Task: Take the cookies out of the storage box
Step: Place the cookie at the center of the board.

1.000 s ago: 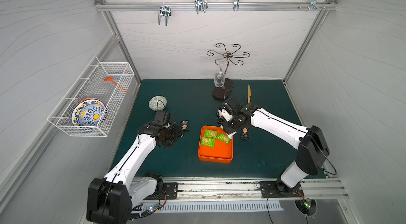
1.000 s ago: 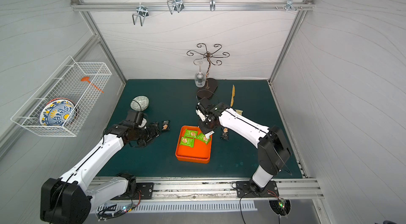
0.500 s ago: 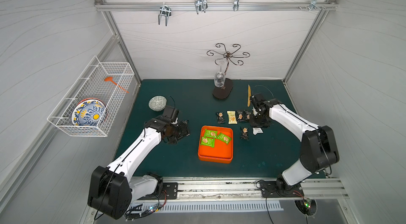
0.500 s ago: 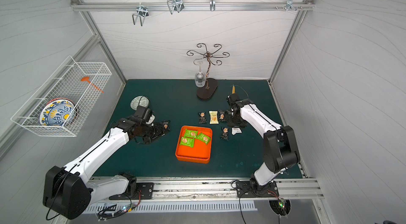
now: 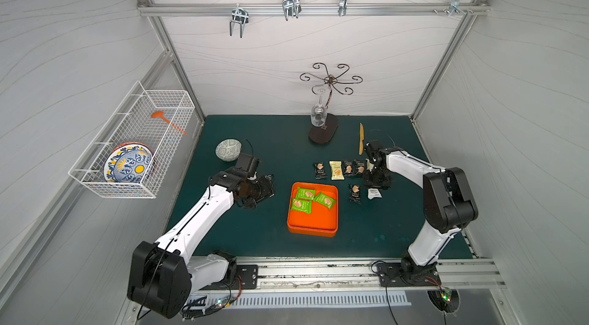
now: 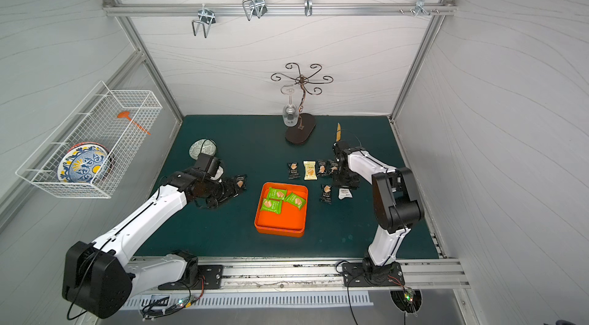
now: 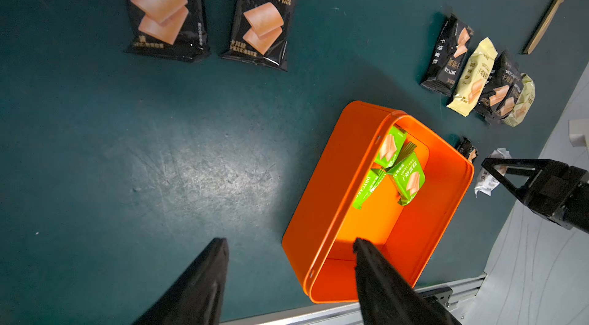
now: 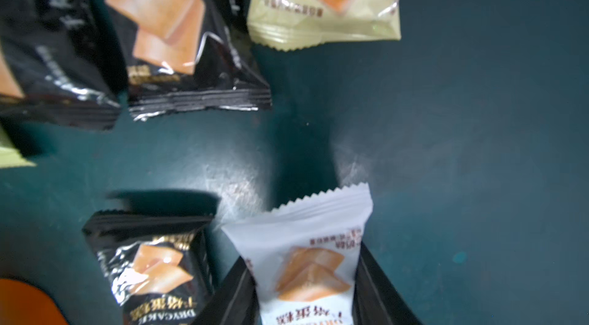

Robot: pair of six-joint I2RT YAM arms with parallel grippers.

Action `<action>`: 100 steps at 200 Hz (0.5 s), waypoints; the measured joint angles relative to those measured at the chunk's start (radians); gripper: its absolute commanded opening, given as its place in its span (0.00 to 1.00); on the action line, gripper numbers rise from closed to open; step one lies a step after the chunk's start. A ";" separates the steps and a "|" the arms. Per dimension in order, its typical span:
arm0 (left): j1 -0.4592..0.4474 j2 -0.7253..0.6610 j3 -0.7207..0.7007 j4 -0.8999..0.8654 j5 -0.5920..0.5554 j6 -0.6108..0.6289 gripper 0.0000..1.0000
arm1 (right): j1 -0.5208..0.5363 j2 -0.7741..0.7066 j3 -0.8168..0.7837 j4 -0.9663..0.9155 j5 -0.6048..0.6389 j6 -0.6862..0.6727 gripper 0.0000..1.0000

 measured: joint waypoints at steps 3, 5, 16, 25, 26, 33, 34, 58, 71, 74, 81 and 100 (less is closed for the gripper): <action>0.000 0.000 0.000 0.000 0.000 0.000 0.67 | 0.000 0.002 0.000 0.002 -0.002 0.000 0.46; 0.000 0.000 0.000 0.000 0.000 0.000 0.67 | -0.001 0.003 0.000 0.003 -0.002 0.000 0.46; 0.000 0.000 0.000 0.000 0.000 0.000 0.67 | -0.003 0.012 0.000 0.010 -0.005 0.000 0.47; 0.000 0.000 0.000 0.000 0.000 0.000 0.67 | -0.003 0.019 0.000 0.014 -0.007 0.000 0.47; 0.000 0.000 0.000 0.000 -0.001 0.000 0.67 | -0.003 0.020 0.000 0.014 -0.007 0.000 0.47; 0.000 0.000 0.000 0.000 0.000 0.000 0.67 | -0.004 0.027 0.000 0.018 -0.008 0.000 0.48; 0.000 0.000 0.000 0.000 -0.001 0.000 0.67 | -0.004 0.027 0.000 0.018 -0.008 0.000 0.48; 0.000 0.000 0.000 0.000 -0.002 0.000 0.67 | -0.004 0.045 0.000 0.022 -0.013 0.002 0.53; 0.000 0.000 0.000 0.000 -0.005 -0.001 0.67 | -0.004 0.047 0.000 0.024 -0.015 0.007 0.57; -0.001 0.000 0.000 -0.001 -0.007 -0.002 0.67 | -0.004 0.047 0.000 0.025 -0.016 0.008 0.58; -0.003 0.000 0.000 -0.001 -0.011 -0.006 0.67 | -0.004 0.047 0.000 0.025 -0.016 0.008 0.61; -0.024 0.000 0.000 -0.005 -0.029 -0.029 0.67 | -0.004 0.044 0.000 0.025 -0.015 0.011 0.66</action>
